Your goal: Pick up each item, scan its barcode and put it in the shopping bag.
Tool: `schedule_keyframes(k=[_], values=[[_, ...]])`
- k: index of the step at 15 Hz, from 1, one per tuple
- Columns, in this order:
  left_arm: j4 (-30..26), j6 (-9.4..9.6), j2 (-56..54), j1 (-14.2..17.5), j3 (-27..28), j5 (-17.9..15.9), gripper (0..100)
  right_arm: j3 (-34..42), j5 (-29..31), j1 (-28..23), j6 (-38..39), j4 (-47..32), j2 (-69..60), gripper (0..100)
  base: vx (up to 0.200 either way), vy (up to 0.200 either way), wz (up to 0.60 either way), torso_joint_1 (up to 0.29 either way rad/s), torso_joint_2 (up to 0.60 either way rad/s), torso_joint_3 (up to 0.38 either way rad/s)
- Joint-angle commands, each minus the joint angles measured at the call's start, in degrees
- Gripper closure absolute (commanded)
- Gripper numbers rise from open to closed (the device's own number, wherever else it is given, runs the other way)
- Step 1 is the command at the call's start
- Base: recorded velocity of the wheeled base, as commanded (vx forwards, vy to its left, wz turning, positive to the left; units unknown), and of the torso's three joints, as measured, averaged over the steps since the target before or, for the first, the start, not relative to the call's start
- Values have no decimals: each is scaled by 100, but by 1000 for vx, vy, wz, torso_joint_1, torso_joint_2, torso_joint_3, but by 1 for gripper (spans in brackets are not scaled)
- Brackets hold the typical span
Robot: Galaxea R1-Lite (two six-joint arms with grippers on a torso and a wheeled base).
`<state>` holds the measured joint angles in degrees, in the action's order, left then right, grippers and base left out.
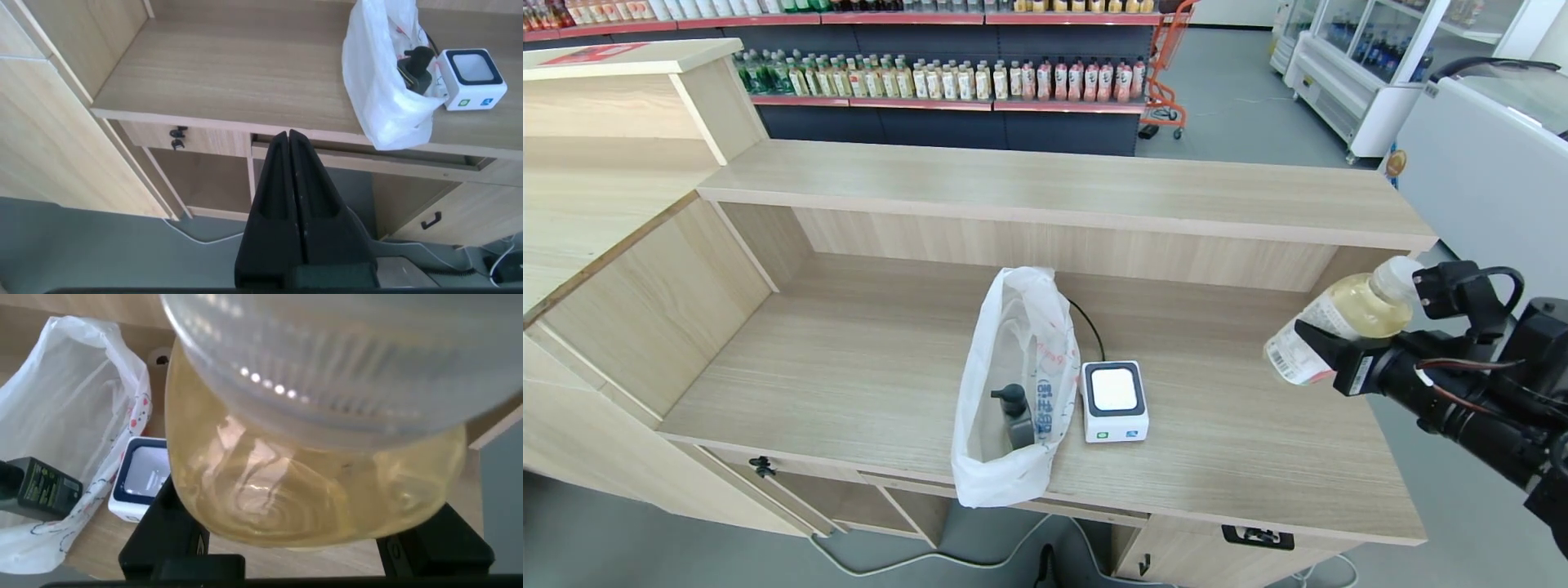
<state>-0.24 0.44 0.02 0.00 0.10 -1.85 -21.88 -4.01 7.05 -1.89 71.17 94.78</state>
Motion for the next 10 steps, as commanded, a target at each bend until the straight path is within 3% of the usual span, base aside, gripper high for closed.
schedule_keyframes(k=[1,10], values=[[7,0,-2,0,-1,1,100,299,23,-98,-13,-33,-390,100,0,0,0,0,0,0],[-2,0,6,0,-1,1,100,624,164,-81,-4,-33,-689,100,0,0,0,0,0,0]])
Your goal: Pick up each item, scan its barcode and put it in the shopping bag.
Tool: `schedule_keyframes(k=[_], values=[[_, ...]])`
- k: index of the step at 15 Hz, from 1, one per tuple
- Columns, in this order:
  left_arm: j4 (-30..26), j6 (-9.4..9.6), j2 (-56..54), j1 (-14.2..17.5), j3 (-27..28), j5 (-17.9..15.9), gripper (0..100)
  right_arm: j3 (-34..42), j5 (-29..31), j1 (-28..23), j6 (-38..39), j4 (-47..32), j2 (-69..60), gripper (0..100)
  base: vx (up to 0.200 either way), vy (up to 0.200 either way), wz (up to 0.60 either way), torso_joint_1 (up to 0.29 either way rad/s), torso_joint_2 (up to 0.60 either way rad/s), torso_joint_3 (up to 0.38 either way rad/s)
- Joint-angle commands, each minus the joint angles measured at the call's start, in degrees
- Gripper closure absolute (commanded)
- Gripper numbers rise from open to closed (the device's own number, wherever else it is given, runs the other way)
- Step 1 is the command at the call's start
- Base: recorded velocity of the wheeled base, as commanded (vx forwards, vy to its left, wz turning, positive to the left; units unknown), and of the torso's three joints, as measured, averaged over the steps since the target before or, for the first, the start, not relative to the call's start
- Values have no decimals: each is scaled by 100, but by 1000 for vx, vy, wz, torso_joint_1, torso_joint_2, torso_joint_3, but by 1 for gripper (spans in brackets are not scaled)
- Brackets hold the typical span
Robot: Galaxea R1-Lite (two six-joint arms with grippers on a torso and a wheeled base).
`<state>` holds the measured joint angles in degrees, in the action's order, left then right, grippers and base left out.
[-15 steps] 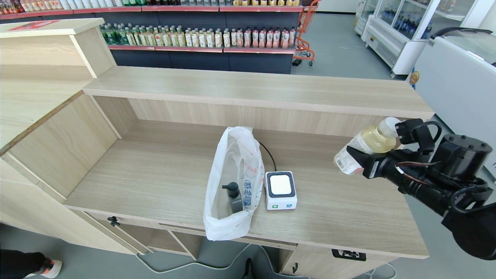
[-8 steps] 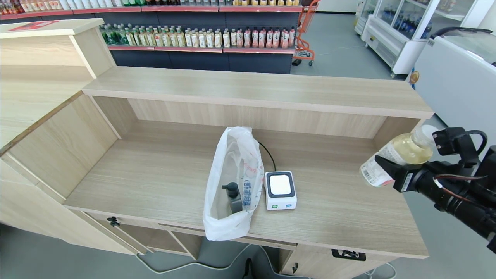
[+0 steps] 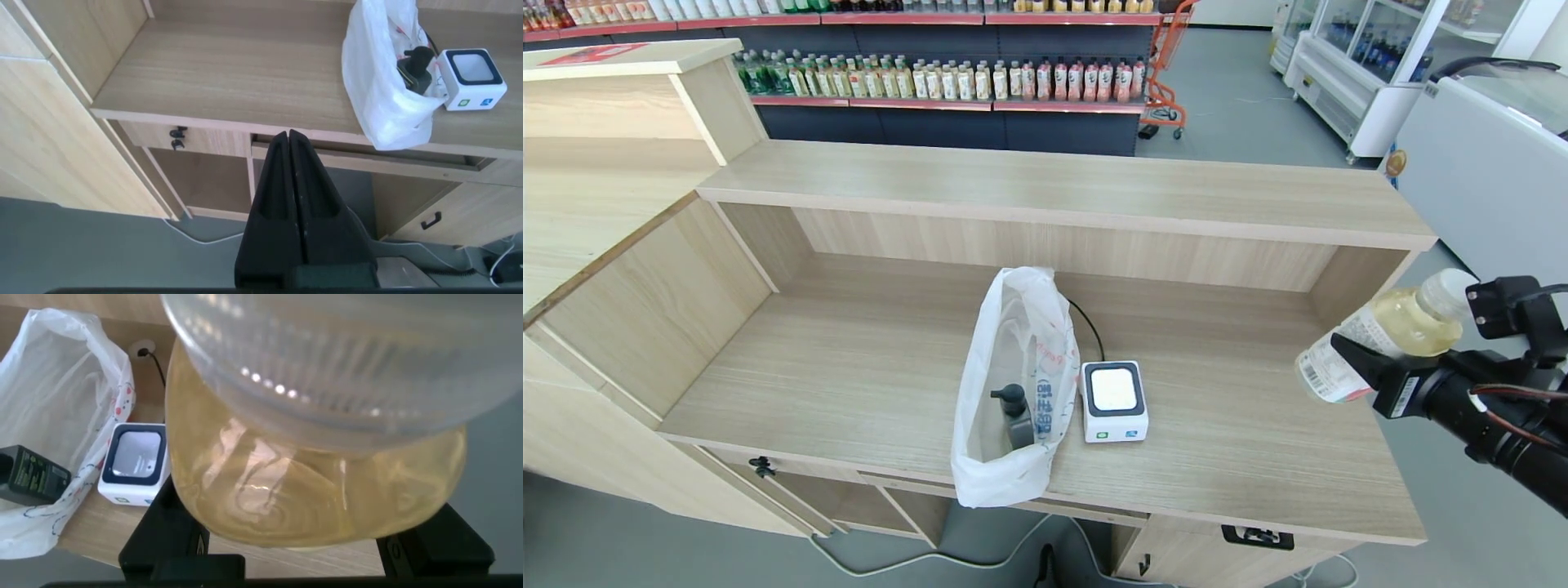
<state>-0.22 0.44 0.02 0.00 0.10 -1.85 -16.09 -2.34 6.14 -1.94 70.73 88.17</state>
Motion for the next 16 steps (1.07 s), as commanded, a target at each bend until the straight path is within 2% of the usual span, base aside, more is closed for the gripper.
schedule_keyframes(k=[1,7,16], values=[[4,0,-2,0,-1,1,100,150,-3,18,0,29,-72,100,0,0,0,0,0,0],[-4,0,6,0,-1,1,100,177,6,18,-8,-7,-81,100,0,0,0,0,0,0],[-4,0,-2,0,-1,10,100,-272,6,177,-140,-182,24,100,0,200,0,3,2,4]])
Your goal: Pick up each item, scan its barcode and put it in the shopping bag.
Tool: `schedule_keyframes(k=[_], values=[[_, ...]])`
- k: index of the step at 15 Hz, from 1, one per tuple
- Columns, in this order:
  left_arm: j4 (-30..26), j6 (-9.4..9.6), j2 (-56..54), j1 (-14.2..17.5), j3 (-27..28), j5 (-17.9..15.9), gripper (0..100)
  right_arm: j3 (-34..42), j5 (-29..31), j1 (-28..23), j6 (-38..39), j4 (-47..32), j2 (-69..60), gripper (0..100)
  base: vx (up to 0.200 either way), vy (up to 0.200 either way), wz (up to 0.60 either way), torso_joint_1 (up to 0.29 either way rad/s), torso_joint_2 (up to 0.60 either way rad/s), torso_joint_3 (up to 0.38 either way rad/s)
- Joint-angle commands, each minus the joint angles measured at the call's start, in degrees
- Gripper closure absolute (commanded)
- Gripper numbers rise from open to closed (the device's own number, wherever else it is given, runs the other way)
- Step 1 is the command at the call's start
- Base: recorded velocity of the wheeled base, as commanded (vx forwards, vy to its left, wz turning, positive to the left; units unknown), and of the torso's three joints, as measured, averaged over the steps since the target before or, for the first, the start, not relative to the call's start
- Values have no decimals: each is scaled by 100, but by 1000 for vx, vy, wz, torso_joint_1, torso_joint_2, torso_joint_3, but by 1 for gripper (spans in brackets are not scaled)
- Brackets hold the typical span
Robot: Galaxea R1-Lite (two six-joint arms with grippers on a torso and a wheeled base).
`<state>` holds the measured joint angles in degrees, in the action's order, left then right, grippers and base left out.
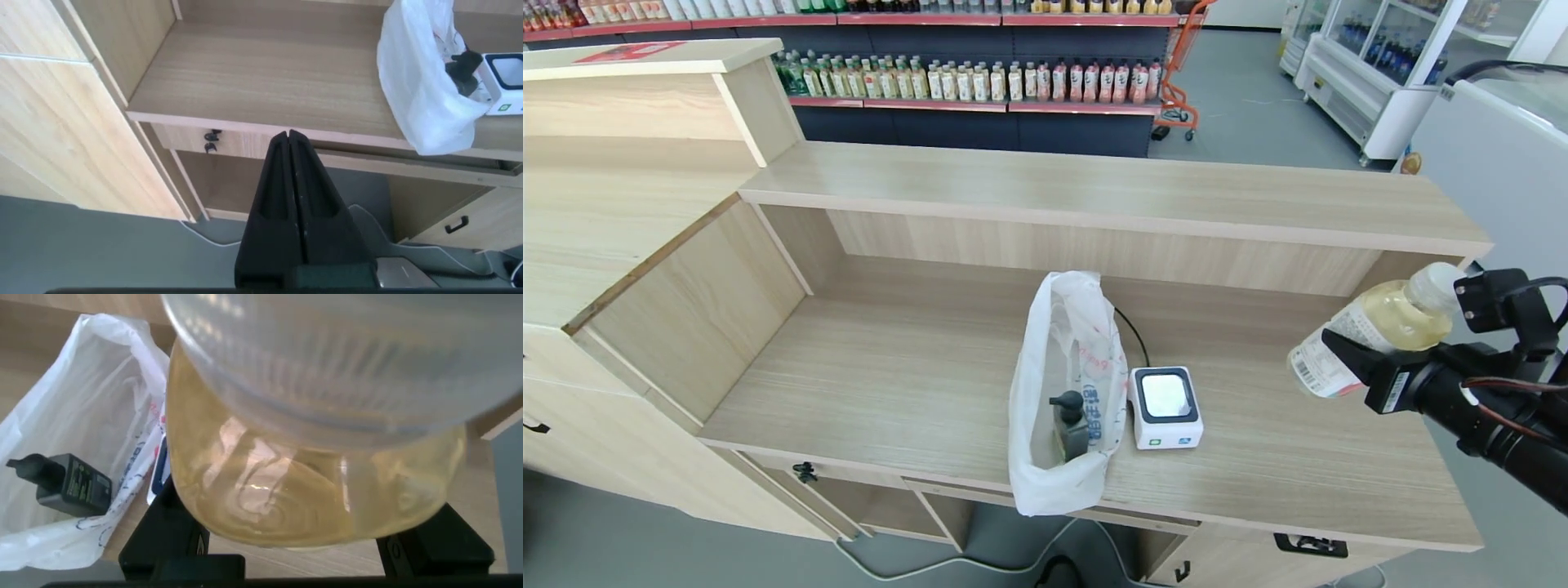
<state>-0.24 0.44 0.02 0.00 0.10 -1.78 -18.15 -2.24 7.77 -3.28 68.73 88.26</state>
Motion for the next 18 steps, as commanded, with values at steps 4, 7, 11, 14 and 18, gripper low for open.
schedule_keyframes(k=[4,7,11,14,18], values=[[-2,0,6,0,-1,-7,100,-786,-66,23,3,-448,403,100,0,200,0,6,4,0],[7,0,-2,0,-1,-7,100,-1305,-83,67,38,-448,939,100,0,67,0,1,4,2],[-2,0,-2,0,8,-7,100,-2105,-83,498,143,-378,1976,100,0,0,0,0,0,0],[7,0,-2,0,-1,-7,100,-2650,-75,805,161,-378,2609,100,0,0,0,0,0,0],[7,0,6,0,-1,-7,100,-3045,-154,1025,143,-185,3373,100,0,0,0,0,0,0]])
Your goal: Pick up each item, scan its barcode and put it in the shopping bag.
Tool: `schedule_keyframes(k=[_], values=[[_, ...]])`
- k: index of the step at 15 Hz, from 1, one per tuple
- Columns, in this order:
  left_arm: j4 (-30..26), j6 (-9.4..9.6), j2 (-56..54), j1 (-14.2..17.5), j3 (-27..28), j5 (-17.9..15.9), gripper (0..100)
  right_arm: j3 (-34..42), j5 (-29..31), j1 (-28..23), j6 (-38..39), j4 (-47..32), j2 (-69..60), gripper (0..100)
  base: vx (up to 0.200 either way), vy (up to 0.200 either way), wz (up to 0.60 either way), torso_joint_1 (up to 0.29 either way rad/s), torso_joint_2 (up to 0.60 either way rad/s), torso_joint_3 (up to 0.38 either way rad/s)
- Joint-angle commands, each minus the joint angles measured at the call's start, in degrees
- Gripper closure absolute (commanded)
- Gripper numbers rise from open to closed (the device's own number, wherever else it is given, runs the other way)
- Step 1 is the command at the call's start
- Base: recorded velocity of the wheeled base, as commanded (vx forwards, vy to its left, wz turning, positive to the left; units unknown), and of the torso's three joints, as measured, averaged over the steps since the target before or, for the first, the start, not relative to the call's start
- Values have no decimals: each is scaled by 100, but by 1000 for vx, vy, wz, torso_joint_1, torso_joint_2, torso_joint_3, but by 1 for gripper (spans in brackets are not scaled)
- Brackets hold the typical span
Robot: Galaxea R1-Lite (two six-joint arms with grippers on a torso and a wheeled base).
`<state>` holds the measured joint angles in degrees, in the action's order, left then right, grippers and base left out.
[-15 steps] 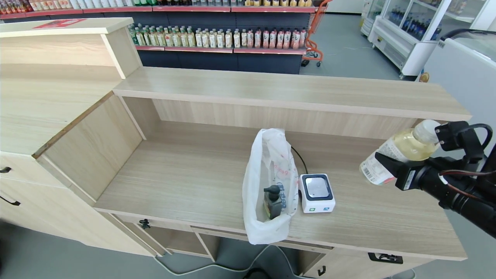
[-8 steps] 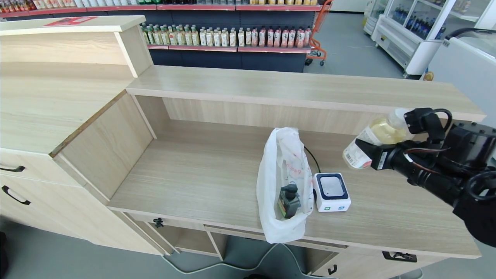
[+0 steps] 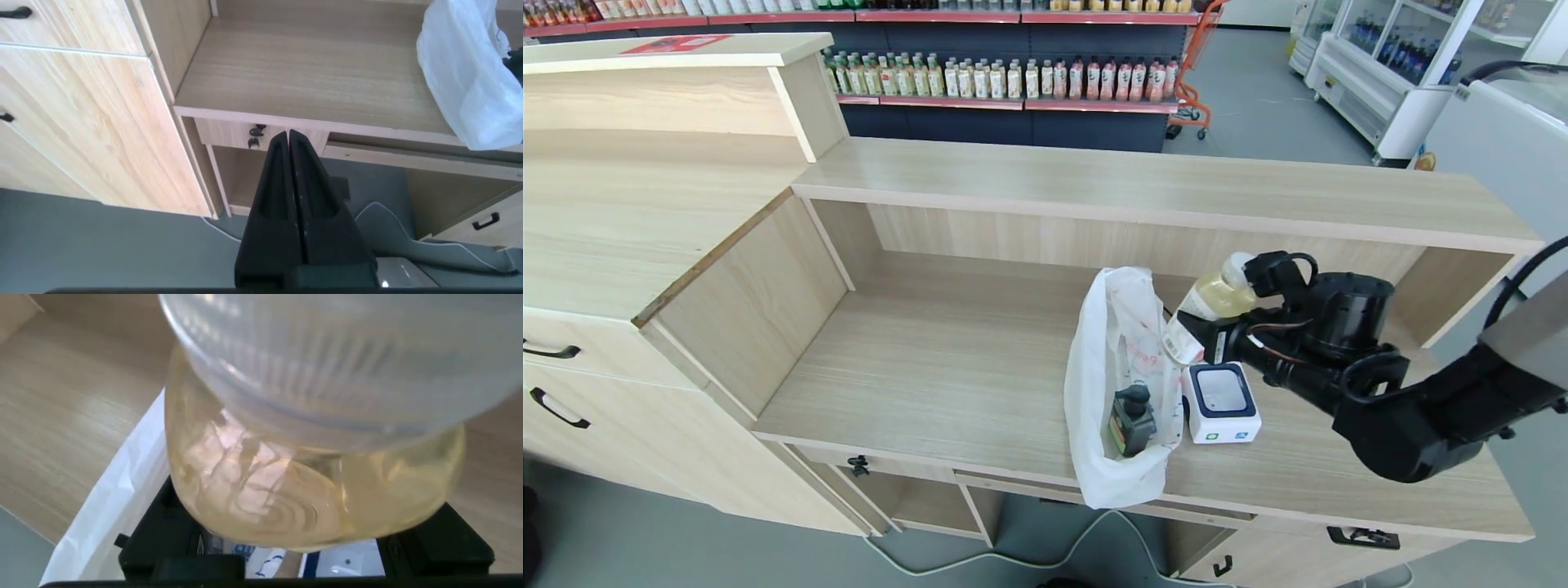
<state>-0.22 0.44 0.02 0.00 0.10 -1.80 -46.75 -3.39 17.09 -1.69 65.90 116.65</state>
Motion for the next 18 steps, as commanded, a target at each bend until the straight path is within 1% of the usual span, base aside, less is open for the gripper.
schedule_keyframes(k=[1,5,8,12,14,18], values=[[-4,0,-2,0,-1,-4,100,-273,-188,101,-15,160,727,100,0,0,0,0,0,0],[-4,0,-2,0,-1,5,100,-941,-232,207,-68,177,1404,100,0,0,0,0,0,0],[4,0,-2,0,-1,-4,100,-1328,-241,207,-358,169,1765,100,0,0,0,0,0,0],[4,0,-2,0,-1,5,100,-1899,-364,251,-375,125,2230,100,0,0,0,0,0,0],[-4,0,6,0,-1,5,100,-2057,-549,277,-375,116,2371,100,0,0,0,0,0,0],[4,0,-2,0,-1,-4,100,-2259,-558,321,-393,160,2599,100,0,0,0,0,0,0]])
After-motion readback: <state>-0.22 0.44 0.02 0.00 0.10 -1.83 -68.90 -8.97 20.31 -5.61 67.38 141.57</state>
